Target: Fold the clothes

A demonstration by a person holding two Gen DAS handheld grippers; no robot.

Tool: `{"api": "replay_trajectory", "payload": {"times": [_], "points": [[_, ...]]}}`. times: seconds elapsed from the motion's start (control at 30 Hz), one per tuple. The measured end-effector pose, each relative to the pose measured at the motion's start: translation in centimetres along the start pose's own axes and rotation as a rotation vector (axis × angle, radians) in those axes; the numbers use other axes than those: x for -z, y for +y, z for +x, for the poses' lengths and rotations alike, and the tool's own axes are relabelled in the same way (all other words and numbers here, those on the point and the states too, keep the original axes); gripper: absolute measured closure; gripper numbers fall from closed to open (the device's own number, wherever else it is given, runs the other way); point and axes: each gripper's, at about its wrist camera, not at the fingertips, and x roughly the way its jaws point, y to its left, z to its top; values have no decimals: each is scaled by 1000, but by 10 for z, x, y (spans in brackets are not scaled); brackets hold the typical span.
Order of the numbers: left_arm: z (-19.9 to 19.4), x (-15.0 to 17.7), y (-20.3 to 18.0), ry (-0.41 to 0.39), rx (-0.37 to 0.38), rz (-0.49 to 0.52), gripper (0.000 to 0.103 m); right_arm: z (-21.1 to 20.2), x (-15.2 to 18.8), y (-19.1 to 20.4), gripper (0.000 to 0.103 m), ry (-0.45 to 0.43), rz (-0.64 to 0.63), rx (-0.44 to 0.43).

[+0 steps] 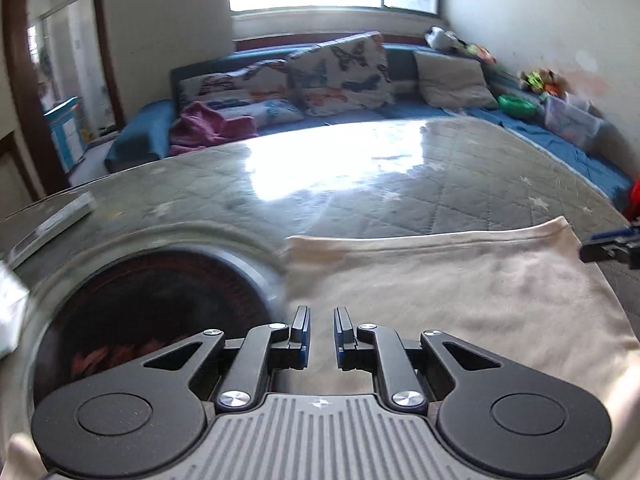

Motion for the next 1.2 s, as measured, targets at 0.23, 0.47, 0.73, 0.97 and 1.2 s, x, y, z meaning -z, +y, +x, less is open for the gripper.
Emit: {"api": "replay_trajectory", "payload": {"times": [0.23,0.47,0.73,0.97,1.2], "points": [[33,-17,-6,-7,-6,34,89,27,-14,0,94,9,-8,0],[52,-29,-2,-24,-72,68,89,47,-29,4,94,-12,-28,15],[61,-34,3,-30,-101,64,89,60,-42,4,91,-21,-40,20],[47,-30,1,-31,-107,49,75,35,-41,12,81,-39,-83,14],[6,-12,-16,-62,-84,76,56,-9,-16,46,49,-48,-194,-51]]}}
